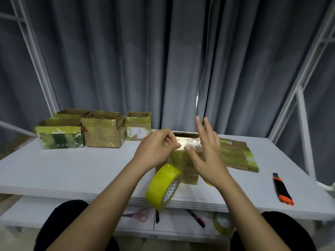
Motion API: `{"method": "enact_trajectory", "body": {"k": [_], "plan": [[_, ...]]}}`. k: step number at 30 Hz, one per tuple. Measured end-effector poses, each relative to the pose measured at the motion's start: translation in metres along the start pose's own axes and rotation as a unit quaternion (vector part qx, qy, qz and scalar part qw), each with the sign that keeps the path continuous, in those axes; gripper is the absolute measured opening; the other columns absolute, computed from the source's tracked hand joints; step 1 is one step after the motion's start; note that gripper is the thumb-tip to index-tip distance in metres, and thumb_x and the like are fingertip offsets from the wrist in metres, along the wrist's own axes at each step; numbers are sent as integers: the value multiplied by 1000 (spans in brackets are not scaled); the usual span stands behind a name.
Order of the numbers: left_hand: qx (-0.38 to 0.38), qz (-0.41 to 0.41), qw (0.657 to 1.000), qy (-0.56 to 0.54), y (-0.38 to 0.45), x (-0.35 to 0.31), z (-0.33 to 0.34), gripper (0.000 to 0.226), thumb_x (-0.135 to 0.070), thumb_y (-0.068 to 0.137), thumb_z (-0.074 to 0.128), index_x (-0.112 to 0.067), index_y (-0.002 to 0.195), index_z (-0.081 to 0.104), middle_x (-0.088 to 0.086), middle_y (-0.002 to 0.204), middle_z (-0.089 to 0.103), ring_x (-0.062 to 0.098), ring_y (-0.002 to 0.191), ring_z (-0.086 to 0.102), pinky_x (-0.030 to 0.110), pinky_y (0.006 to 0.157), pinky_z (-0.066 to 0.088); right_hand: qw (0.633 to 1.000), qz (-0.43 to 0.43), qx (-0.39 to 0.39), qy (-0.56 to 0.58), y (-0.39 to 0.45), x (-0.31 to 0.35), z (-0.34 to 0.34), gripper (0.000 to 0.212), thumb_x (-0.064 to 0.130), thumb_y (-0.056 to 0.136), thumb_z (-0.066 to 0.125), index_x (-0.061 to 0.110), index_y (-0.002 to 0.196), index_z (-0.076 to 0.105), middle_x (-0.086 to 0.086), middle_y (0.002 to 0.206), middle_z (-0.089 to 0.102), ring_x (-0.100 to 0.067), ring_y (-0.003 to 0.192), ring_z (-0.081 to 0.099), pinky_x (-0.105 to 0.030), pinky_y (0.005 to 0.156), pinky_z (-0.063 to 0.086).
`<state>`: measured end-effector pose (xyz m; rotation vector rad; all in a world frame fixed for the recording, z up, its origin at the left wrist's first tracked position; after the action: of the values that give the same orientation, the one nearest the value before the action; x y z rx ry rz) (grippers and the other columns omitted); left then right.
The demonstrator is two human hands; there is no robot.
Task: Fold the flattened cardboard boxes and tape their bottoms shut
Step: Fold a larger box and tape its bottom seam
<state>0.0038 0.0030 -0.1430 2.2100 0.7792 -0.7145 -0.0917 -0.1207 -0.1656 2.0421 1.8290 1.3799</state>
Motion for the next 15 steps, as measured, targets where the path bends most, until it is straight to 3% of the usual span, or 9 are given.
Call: {"method": "enact_trajectory", "body": {"k": [1,2,3,4,6,10,12,13,15], "plan": [[2,5,1000,11,0,-2,4,15,-31,81,71,-23,74,60,-10,72,62,8,70,58,37,71,51,998,43,-21,27,-14,-11,1,66,33,95,57,45,147,19,10,156,21,-6,141,19,-7,105,17],[5,12,1000,16,-1,-5,8,15,-31,81,70,-23,75,60,-10,73,62,9,72,59,38,72,52,992,88,-51,74,-27,-19,2,57,32,93,59,37,142,30,6,147,33,-11,134,33,-9,99,29],[8,16,1000,19,-2,-7,13,15,-30,82,70,-22,75,60,-11,73,61,10,74,59,39,72,52,979,139,-75,130,-40,-28,7,44,31,92,62,31,130,40,3,131,45,-13,117,48,-8,86,38],[12,21,1000,20,-2,-9,19,15,-30,82,70,-23,75,59,-13,73,60,10,74,58,38,72,52,961,192,-80,182,-53,-33,14,36,32,89,64,27,118,42,2,114,49,-12,97,54,-8,74,41],[14,27,999,17,-3,-15,30,16,-28,83,69,-24,74,56,-14,72,58,9,73,56,37,72,50,934,275,-56,220,-76,-44,31,40,38,84,68,22,106,38,-1,95,50,-9,77,52,-9,63,41],[15,51,998,-25,-2,-28,51,17,-25,86,64,-24,76,51,-11,78,57,11,72,54,38,73,48,898,350,-17,266,-103,-54,48,52,40,86,67,24,122,34,4,85,55,-1,66,53,-12,60,41],[19,71,996,-52,-3,-36,60,14,-21,89,61,-21,80,50,-8,82,57,14,73,54,38,73,46,889,341,-53,303,-104,-57,41,48,29,91,63,26,129,35,10,90,57,6,72,57,-9,65,42],[20,78,995,-61,-3,-40,63,13,-20,90,59,-20,81,49,-7,84,56,15,73,53,36,72,46,888,331,-65,313,-103,-59,35,42,23,93,62,29,128,38,15,98,56,9,84,57,-7,71,42],[13,87,994,-70,-2,-41,67,13,-20,91,57,-20,81,48,-7,84,55,14,74,53,32,70,44,899,313,-64,300,-99,-62,22,35,17,94,60,36,119,47,22,109,54,-3,110,54,-16,88,44]]}}
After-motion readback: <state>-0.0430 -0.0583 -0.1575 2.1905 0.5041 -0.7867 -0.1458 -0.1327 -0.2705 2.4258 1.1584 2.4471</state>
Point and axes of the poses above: each hand's wrist, its own y-axis towards the middle knuckle, its own z-axis out of the palm, x = y × z, the point moved 6 cm from there along y, towards the middle knuckle
